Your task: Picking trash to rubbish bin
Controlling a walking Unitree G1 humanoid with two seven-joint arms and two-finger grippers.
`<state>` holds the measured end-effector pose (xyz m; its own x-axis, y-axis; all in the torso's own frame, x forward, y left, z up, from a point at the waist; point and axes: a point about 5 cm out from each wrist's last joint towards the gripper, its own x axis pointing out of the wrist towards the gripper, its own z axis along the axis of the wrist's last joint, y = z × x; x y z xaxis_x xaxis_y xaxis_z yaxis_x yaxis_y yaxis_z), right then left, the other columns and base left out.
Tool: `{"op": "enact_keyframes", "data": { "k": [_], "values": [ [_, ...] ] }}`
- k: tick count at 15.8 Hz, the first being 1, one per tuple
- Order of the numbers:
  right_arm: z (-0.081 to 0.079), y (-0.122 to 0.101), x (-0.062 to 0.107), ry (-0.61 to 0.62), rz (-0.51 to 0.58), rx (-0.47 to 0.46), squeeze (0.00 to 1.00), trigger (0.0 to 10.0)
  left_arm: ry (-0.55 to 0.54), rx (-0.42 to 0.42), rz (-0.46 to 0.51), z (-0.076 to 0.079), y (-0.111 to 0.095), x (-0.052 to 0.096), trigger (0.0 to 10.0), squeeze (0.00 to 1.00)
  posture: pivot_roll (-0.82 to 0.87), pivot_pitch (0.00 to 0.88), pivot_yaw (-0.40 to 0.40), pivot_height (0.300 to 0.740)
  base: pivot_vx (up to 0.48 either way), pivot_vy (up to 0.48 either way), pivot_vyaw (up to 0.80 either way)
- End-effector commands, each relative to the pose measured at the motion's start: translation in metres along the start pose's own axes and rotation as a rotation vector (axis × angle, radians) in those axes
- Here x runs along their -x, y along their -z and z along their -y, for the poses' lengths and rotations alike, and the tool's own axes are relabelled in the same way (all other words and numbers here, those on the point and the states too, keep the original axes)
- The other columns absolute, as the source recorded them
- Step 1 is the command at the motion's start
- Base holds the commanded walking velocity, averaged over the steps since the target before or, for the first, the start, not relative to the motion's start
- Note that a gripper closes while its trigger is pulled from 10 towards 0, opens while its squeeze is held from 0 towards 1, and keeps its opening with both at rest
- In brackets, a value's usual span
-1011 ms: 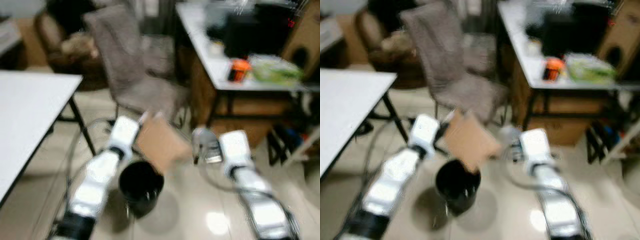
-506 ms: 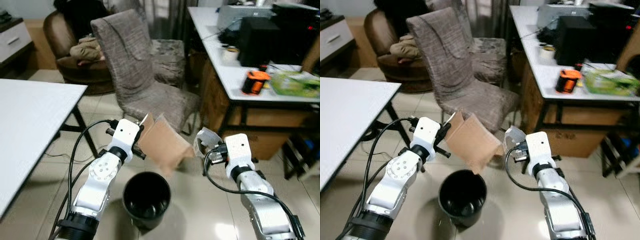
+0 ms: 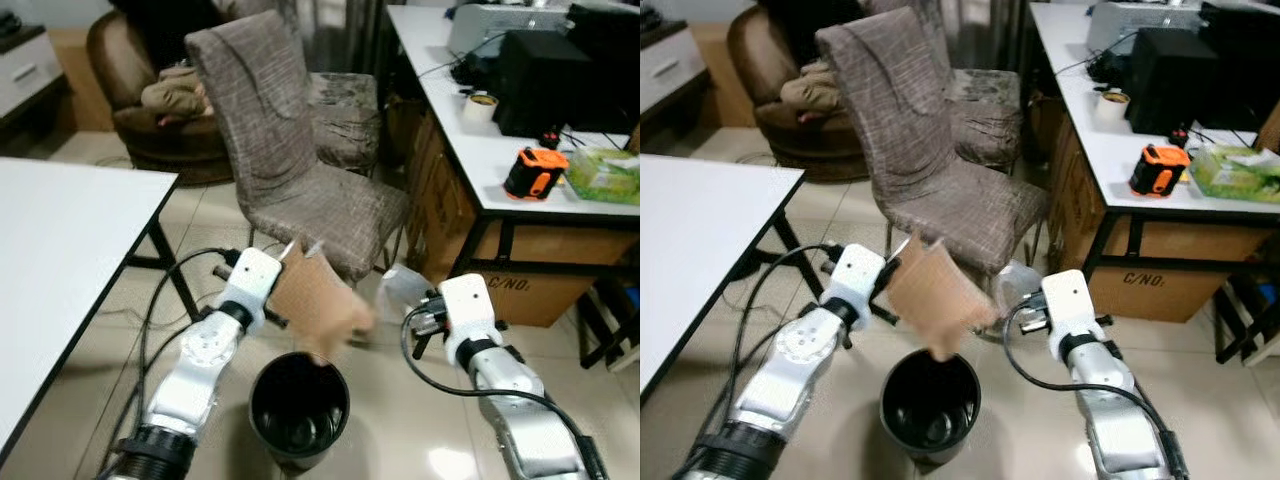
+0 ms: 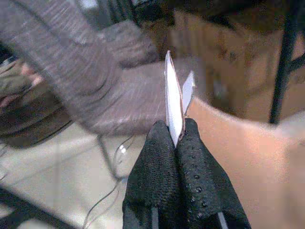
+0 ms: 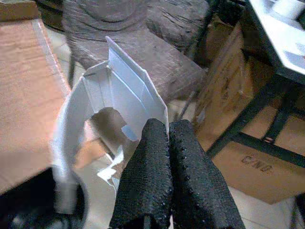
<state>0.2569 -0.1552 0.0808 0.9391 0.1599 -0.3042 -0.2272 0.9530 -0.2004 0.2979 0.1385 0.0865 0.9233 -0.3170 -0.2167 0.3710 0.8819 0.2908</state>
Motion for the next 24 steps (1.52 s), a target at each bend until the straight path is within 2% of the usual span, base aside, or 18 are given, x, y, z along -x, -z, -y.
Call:
{"op": "enact_keyframes", "data": {
  "k": [1, 2, 5, 7, 9, 11, 13, 16, 17, 18, 19, 21, 23, 24],
  "values": [
    [0.000, -0.001, 0.003, -0.011, 0.008, 0.004, 0.00, 10.0, -0.012, 0.001, -0.043, -0.002, 0.008, 0.000, 10.0, 0.00, -0.12, 0.000, -0.001, 0.740, 0.000, 0.000, 0.00],
    [-0.001, -0.002, 0.004, -0.032, 0.011, 0.014, 0.00, 10.0, -0.014, 0.008, -0.080, -0.002, 0.015, -0.004, 10.0, 0.00, -0.12, 0.000, 0.006, 0.740, 0.000, 0.000, 0.00],
    [-0.004, -0.005, 0.007, -0.096, 0.021, 0.034, 0.00, 10.0, -0.009, 0.015, -0.106, -0.001, 0.020, -0.014, 10.0, 0.00, -0.14, 0.000, 0.016, 0.740, 0.000, 0.000, 0.00],
    [-0.008, -0.005, 0.015, -0.182, 0.006, 0.063, 0.00, 10.0, -0.019, 0.007, -0.127, 0.000, 0.021, -0.029, 10.0, 0.00, -0.17, 0.000, 0.025, 0.740, 0.000, 0.000, 0.00],
    [-0.006, -0.003, 0.023, -0.205, -0.009, 0.081, 0.00, 10.0, -0.016, 0.038, -0.145, 0.004, 0.019, -0.041, 10.0, 0.00, -0.18, 0.013, 0.027, 0.740, 0.000, 0.000, 0.00],
    [-0.005, -0.003, 0.027, -0.212, -0.012, 0.082, 0.00, 10.0, -0.007, 0.049, -0.154, 0.007, 0.019, -0.045, 10.0, 0.00, -0.18, 0.021, 0.027, 0.740, 0.000, 0.000, 0.00],
    [-0.008, -0.003, 0.036, -0.251, -0.031, 0.085, 0.00, 10.0, 0.008, 0.018, -0.148, 0.009, 0.016, -0.051, 10.0, 0.00, -0.20, 0.042, 0.029, 0.740, 0.000, 0.000, 0.00],
    [-0.006, -0.001, 0.041, -0.247, -0.045, 0.094, 0.00, 10.0, 0.014, -0.024, -0.140, 0.007, 0.015, -0.053, 10.0, 0.02, -0.20, 0.050, 0.029, 0.740, 0.000, 0.000, 0.00],
    [-0.005, -0.001, 0.042, -0.247, -0.048, 0.094, 0.00, 10.0, 0.012, -0.026, -0.137, 0.006, 0.015, -0.054, 10.0, 0.29, -0.20, 0.049, 0.030, 0.740, 0.000, 0.000, 0.00],
    [-0.005, -0.001, 0.043, -0.247, -0.053, 0.095, 0.00, 10.0, 0.006, -0.028, -0.133, 0.004, 0.014, -0.054, 10.0, 0.42, -0.20, 0.050, 0.030, 0.740, 0.000, 0.000, 0.00],
    [-0.005, -0.001, 0.043, -0.247, -0.057, 0.095, 0.00, 10.0, 0.005, -0.032, -0.131, 0.003, 0.014, -0.055, 10.0, 0.60, -0.20, 0.051, 0.030, 0.740, 0.000, 0.000, 0.00],
    [-0.004, -0.001, 0.044, -0.248, -0.061, 0.095, 0.00, 10.0, 0.005, -0.038, -0.126, 0.002, 0.013, -0.055, 10.0, 0.64, -0.20, 0.051, 0.027, 0.740, 0.000, 0.000, 0.00],
    [-0.003, 0.000, 0.044, -0.247, -0.068, 0.098, 0.00, 10.0, 0.011, -0.026, -0.124, 0.003, 0.013, -0.056, 10.0, 1.00, -0.20, 0.050, 0.026, 0.740, 0.000, 0.000, 0.00],
    [-0.002, 0.000, 0.045, -0.246, -0.070, 0.100, 0.00, 10.0, 0.020, -0.020, -0.125, 0.007, 0.013, -0.056, 10.0, 1.00, -0.20, 0.053, 0.024, 0.740, 0.000, 0.000, 0.00]
  ]
}}
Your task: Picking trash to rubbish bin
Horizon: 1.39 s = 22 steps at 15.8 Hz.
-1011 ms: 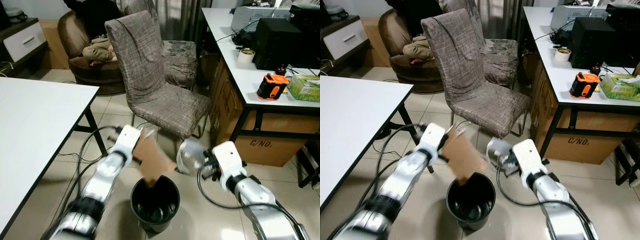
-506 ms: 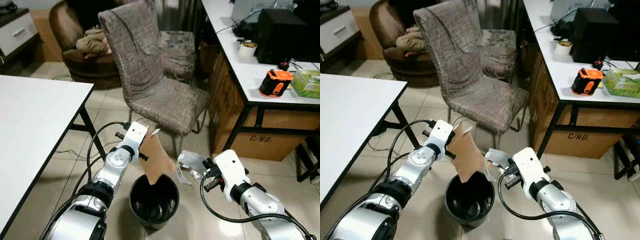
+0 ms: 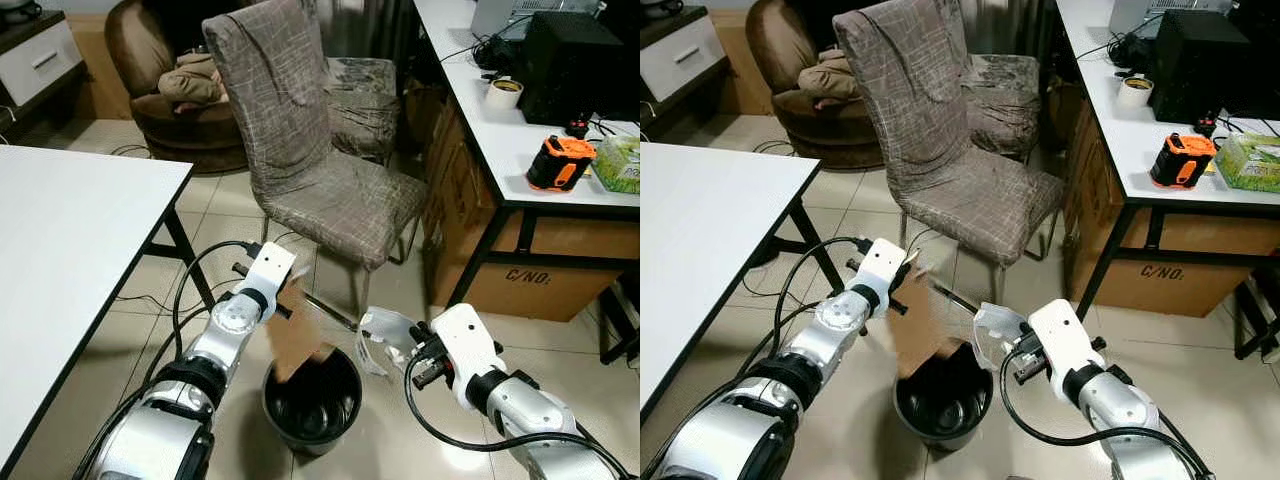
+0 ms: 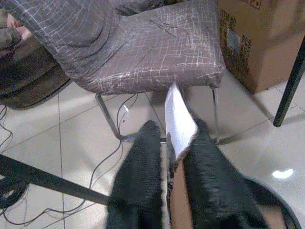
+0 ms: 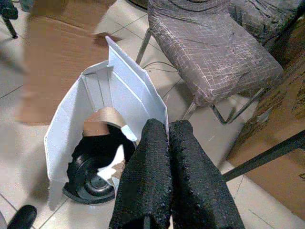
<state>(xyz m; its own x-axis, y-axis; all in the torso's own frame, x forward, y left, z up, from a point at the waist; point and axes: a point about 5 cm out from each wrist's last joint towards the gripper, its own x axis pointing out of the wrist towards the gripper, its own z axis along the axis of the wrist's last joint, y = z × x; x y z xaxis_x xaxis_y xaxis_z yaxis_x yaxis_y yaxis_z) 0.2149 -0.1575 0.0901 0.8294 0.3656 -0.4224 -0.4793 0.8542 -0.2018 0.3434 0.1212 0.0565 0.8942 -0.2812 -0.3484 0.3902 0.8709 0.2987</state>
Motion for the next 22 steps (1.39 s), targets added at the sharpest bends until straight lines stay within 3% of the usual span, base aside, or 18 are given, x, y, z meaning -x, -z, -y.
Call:
{"op": "enact_keyframes", "data": {
  "k": [1, 9, 17, 19, 22],
  "values": [
    [0.003, -0.002, 0.003, 0.006, 0.001, 0.000, 0.00, 10.0, 0.012, -0.001, 0.015, 0.003, -0.003, -0.002, 10.0, 1.00, -0.20, 0.049, 0.024, 0.740, 0.000, 0.000, 0.00],
    [0.007, -0.004, 0.000, 0.011, -0.003, 0.014, 0.00, 10.0, 0.032, 0.054, 0.031, 0.012, -0.007, -0.004, 10.0, 1.00, -0.20, 0.048, 0.024, 0.740, 0.000, 0.000, 0.00],
    [0.004, -0.004, -0.001, 0.015, 0.002, 0.004, 0.00, 10.0, 0.019, 0.030, 0.030, 0.008, -0.006, -0.003, 10.0, 1.00, -0.20, 0.045, 0.032, 0.740, 0.000, 0.000, 0.00],
    [0.003, -0.003, -0.003, 0.028, 0.006, -0.007, 0.00, 10.0, -0.020, 0.056, 0.027, 0.000, 0.001, 0.001, 10.0, 0.00, -0.19, 0.040, 0.033, 0.740, 0.000, 0.000, 0.00],
    [0.006, -0.003, -0.010, 0.124, 0.034, -0.082, 0.00, 10.0, -0.065, 0.087, 0.089, -0.017, 0.008, 0.013, 10.0, 0.00, -0.17, 0.026, 0.028, 0.740, 0.000, 0.000, 0.00]
  ]
}}
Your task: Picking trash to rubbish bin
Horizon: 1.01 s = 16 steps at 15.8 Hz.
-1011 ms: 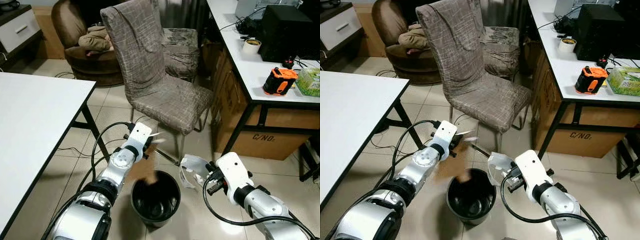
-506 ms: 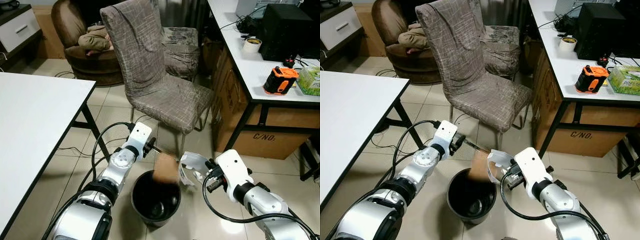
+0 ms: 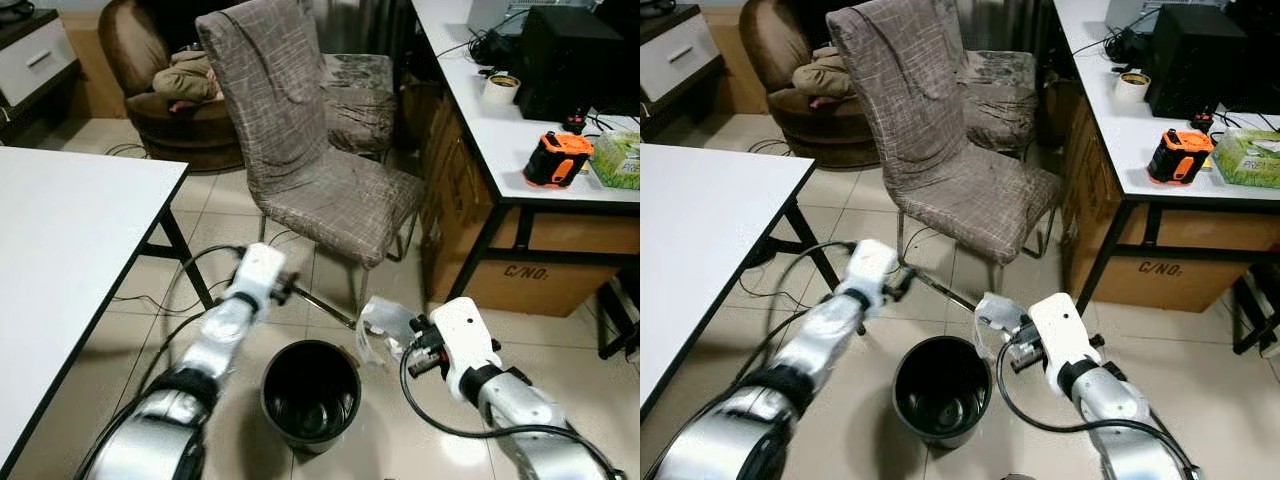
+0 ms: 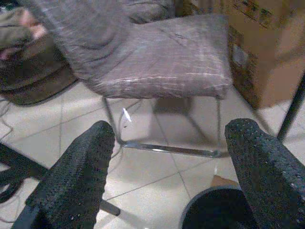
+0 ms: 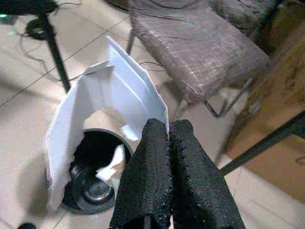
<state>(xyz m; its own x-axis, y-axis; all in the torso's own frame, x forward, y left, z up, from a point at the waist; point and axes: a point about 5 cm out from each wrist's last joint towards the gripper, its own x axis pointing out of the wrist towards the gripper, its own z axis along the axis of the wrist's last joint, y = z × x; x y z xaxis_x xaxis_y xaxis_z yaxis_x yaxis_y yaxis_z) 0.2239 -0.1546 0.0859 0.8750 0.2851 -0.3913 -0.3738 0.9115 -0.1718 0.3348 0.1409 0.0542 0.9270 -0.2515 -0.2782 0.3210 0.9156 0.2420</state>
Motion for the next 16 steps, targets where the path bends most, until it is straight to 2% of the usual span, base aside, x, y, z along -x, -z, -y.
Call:
{"op": "enact_keyframes", "data": {
  "k": [1, 2, 3, 5, 7, 10, 12, 14, 16],
  "values": [
    [0.007, -0.002, -0.005, 0.072, 0.042, -0.024, 0.00, 10.0, -0.026, 0.040, 0.062, -0.010, -0.005, 0.007, 10.0, 0.00, -0.16, 0.020, 0.025, 0.740, 0.000, 0.000, 0.00],
    [0.008, 0.000, -0.011, 0.105, 0.061, -0.036, 0.00, 10.0, -0.049, 0.061, 0.100, -0.016, -0.007, 0.015, 10.0, 0.00, -0.15, 0.023, 0.024, 0.740, 0.000, 0.000, 0.00],
    [0.009, 0.001, -0.021, 0.119, 0.072, -0.046, 0.00, 10.0, -0.066, 0.044, 0.146, -0.021, -0.010, 0.025, 10.0, 0.00, -0.14, 0.026, 0.027, 0.740, 0.000, 0.000, 0.00],
    [0.007, 0.001, -0.042, 0.084, 0.075, -0.077, 0.00, 10.0, -0.034, -0.006, 0.172, -0.025, -0.015, 0.042, 10.0, 0.00, -0.11, 0.029, 0.038, 0.740, 0.000, 0.000, 0.00],
    [-0.004, 0.005, -0.080, -0.040, 0.017, -0.096, 0.00, 10.0, 0.123, -0.077, 0.176, -0.024, -0.020, 0.074, 10.0, 0.00, -0.08, 0.027, 0.040, 0.740, 0.000, 0.000, 0.00],
    [-0.018, 0.002, -0.107, -0.161, -0.053, -0.082, 0.00, 10.0, 0.246, -0.036, 0.128, -0.027, -0.025, 0.099, 10.0, 0.00, -0.05, 0.044, 0.027, 0.740, 0.000, 0.000, 0.00],
    [-0.030, -0.005, -0.120, -0.270, -0.078, -0.040, 0.00, 10.0, 0.380, -0.030, 0.074, -0.020, -0.029, 0.119, 10.0, 0.00, -0.04, 0.059, 0.016, 0.740, 0.000, 0.000, 0.00],
    [-0.034, -0.012, -0.125, -0.319, -0.075, 0.029, 0.00, 10.0, 0.378, -0.009, 0.042, -0.019, -0.028, 0.126, 10.0, 0.00, -0.03, 0.062, 0.011, 0.740, 0.000, 0.000, 0.00],
    [-0.031, -0.019, -0.128, -0.315, -0.060, 0.049, 0.00, 10.0, 0.353, 0.006, 0.031, -0.021, -0.030, 0.128, 10.0, 0.00, -0.02, 0.060, -0.001, 0.740, 0.000, 0.000, 0.00]
  ]
}}
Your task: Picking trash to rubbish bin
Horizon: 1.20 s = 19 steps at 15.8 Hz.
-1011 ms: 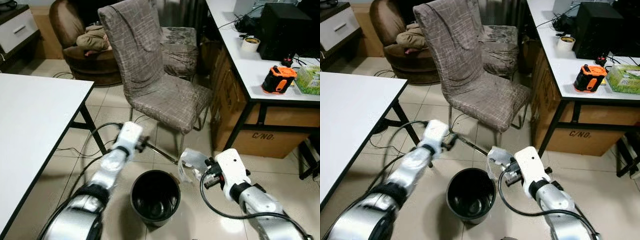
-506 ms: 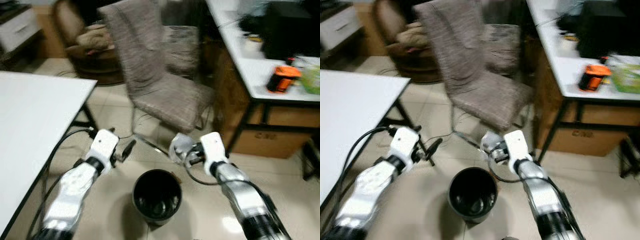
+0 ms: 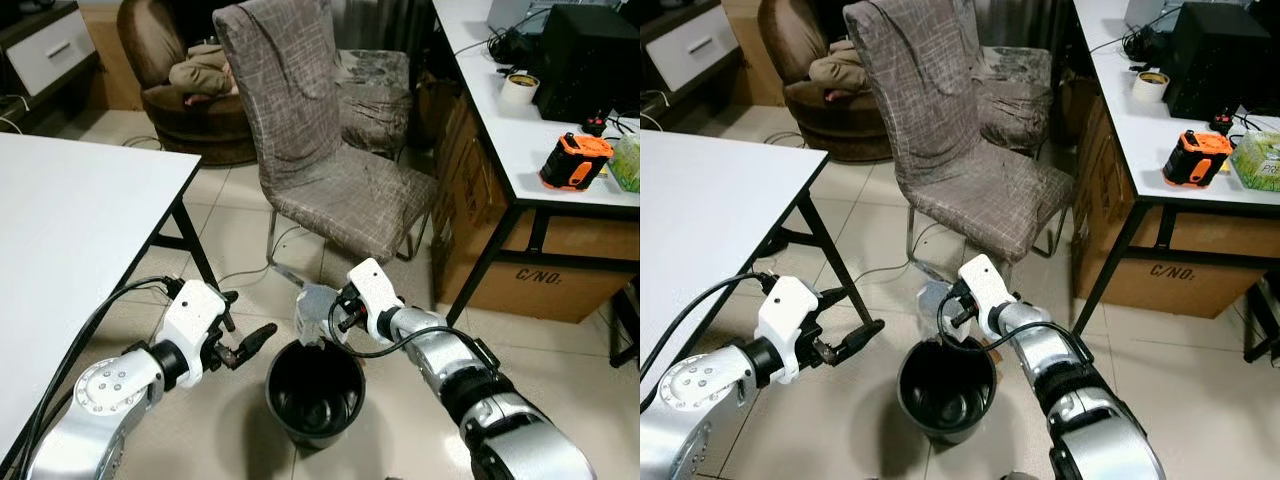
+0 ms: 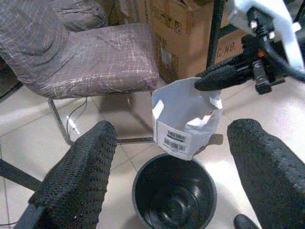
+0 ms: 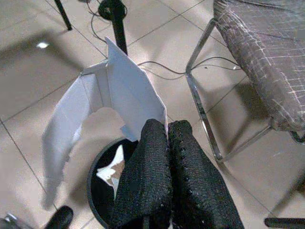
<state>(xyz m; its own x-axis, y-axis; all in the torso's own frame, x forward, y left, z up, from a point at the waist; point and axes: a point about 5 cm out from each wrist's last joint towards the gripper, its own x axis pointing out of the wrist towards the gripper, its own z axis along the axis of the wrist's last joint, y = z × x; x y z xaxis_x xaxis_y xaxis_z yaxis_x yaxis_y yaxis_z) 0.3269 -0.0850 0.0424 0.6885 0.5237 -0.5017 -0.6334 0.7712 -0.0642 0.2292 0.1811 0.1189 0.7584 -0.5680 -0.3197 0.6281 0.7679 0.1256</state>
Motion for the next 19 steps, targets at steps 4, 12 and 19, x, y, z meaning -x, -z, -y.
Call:
{"op": "enact_keyframes", "data": {
  "k": [4, 12, 19],
  "values": [
    [0.006, -0.017, -0.003, 0.000, 0.072, 0.011, 1.00, 10.0, -0.025, -0.008, -0.006, -0.002, -0.012, 0.002, 10.0, 0.00, -0.02, 0.071, 0.002, 0.740, 0.000, 0.000, 0.00],
    [0.013, -0.018, 0.001, 0.070, 0.154, -0.064, 0.62, 10.0, -0.178, -0.010, -0.012, -0.014, -0.012, -0.003, 10.0, 0.00, -0.03, 0.060, -0.008, 0.740, 0.000, 0.000, 0.00],
    [-0.007, -0.009, -0.006, 0.197, 0.146, -0.201, 0.00, 10.0, -0.248, 0.031, 0.014, -0.015, -0.009, -0.023, 10.0, 0.00, -0.09, 0.037, -0.016, 0.740, 0.000, 0.000, 0.00]
  ]
}}
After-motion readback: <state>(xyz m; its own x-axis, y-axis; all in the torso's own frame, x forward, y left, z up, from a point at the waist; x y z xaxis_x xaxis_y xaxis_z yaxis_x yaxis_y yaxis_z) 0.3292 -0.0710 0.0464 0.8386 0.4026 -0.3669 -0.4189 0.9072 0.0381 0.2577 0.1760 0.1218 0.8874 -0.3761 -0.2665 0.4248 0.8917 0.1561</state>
